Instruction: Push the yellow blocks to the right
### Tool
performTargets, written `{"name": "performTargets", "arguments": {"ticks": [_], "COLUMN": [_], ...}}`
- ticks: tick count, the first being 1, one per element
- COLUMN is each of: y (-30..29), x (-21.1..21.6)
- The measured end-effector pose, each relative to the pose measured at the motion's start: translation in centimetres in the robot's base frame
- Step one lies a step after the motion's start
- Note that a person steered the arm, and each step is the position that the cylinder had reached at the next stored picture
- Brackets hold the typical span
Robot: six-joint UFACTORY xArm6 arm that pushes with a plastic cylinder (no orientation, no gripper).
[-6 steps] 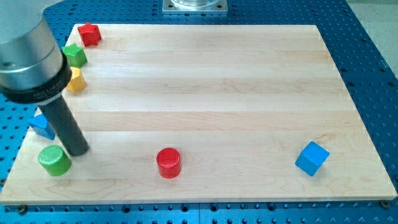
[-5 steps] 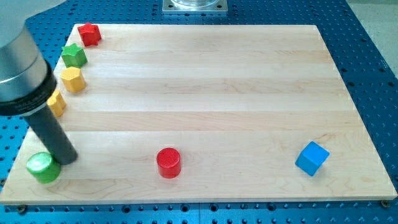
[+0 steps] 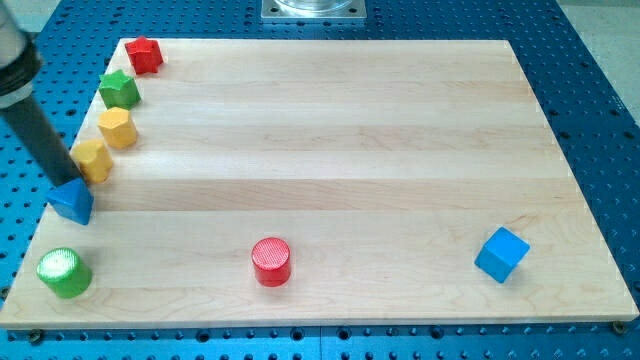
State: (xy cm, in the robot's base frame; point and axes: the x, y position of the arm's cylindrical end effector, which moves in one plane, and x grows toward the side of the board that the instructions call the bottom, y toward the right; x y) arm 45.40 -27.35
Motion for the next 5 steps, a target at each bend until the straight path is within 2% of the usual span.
{"name": "performTargets", "arguments": {"ticks": [2,3,4,5], "y": [5.2,-0.2,0.3,5.2], "x": [-2.6,-2.9,-8.0,-6.1]}}
